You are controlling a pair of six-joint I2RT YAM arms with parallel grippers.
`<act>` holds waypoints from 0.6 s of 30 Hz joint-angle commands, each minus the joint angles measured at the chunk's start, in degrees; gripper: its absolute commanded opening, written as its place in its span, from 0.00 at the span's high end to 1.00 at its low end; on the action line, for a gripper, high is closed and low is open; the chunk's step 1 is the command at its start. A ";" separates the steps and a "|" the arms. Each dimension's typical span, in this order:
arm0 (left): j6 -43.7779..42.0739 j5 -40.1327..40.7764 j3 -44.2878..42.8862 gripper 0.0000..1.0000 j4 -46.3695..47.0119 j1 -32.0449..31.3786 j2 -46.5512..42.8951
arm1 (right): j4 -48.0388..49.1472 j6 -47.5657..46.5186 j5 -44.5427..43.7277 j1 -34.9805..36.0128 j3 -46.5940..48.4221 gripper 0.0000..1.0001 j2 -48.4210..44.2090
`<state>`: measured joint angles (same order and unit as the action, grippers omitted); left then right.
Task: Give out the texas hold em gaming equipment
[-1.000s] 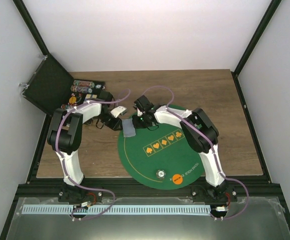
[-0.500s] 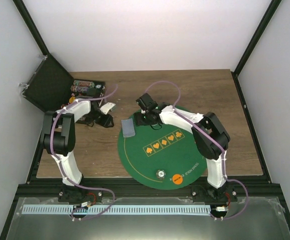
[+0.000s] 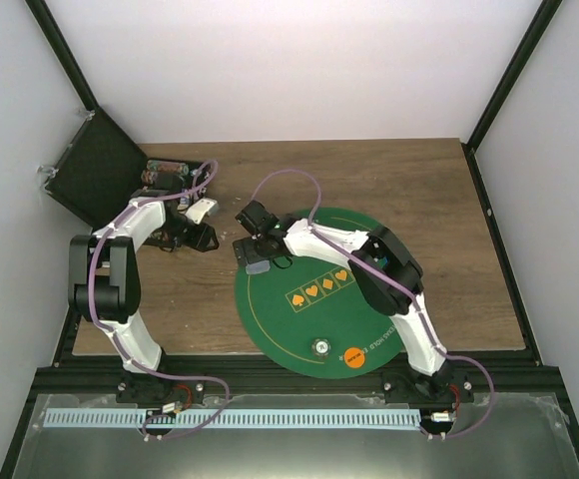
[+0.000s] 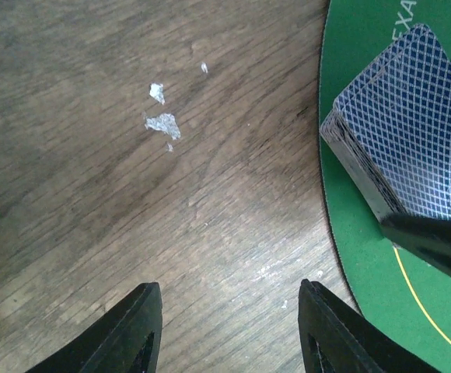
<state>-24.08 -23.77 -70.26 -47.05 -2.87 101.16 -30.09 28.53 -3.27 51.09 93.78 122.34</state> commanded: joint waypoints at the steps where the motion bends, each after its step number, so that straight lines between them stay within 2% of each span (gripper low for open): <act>1: -0.73 -1.52 0.82 0.49 -0.83 0.24 -0.70 | -3.28 -0.70 -4.22 0.30 3.00 0.00 2.42; 12: -0.89 -2.71 0.14 0.48 -1.10 0.24 -0.97 | -3.47 -2.87 -3.64 1.47 5.12 0.01 6.36; 15: -1.14 -2.44 0.12 0.48 -1.20 0.24 -1.02 | -3.74 -3.20 -4.97 1.47 4.65 0.05 6.12; 18: -1.28 -2.22 -0.19 0.48 -1.20 0.32 -1.03 | -4.03 -3.86 -6.16 1.47 4.32 0.13 6.21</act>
<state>-24.29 -25.10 -69.95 -47.77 -2.85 101.16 -32.42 25.65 -6.98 52.23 96.77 127.22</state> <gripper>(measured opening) 0.519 0.915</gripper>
